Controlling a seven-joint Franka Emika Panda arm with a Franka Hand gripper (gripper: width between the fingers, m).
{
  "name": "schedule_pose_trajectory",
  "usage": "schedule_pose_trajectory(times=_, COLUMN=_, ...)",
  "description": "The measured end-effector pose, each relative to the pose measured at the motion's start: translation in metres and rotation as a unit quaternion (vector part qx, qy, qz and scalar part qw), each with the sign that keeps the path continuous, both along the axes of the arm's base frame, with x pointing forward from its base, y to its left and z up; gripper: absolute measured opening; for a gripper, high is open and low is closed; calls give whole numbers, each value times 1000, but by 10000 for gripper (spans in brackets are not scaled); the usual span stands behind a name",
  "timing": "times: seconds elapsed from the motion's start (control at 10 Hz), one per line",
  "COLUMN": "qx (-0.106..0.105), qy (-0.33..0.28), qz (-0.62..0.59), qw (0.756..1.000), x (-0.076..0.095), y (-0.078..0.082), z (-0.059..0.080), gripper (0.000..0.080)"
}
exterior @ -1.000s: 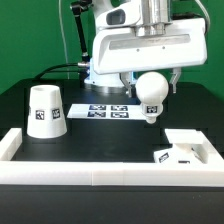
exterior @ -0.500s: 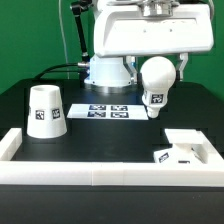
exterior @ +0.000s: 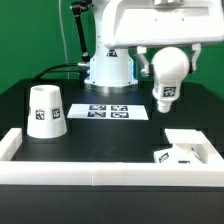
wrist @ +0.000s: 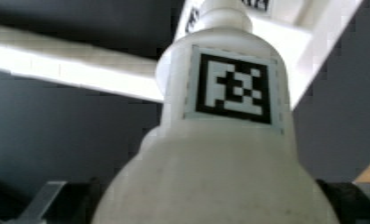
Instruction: Assemble lamp
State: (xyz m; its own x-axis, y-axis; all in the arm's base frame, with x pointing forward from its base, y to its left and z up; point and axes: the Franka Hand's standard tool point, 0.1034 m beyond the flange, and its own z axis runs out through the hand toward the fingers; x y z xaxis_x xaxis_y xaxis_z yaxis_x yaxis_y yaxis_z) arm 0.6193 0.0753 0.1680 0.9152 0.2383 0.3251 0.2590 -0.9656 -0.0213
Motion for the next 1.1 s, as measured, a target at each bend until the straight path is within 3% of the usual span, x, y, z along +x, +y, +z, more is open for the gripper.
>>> schedule_pose_trajectory(times=0.5, qx=1, qy=-27, qz=-5, qw=1000, x=5, y=0, z=-7, gripper=579)
schedule_pose_trajectory(times=0.7, qx=4, qy=-46, qz=-5, qw=999, x=8, y=10, z=-12, gripper=579)
schedule_pose_trajectory(times=1.1, qx=0, qy=-71, qz=-6, qw=997, x=10, y=7, z=-14, gripper=579)
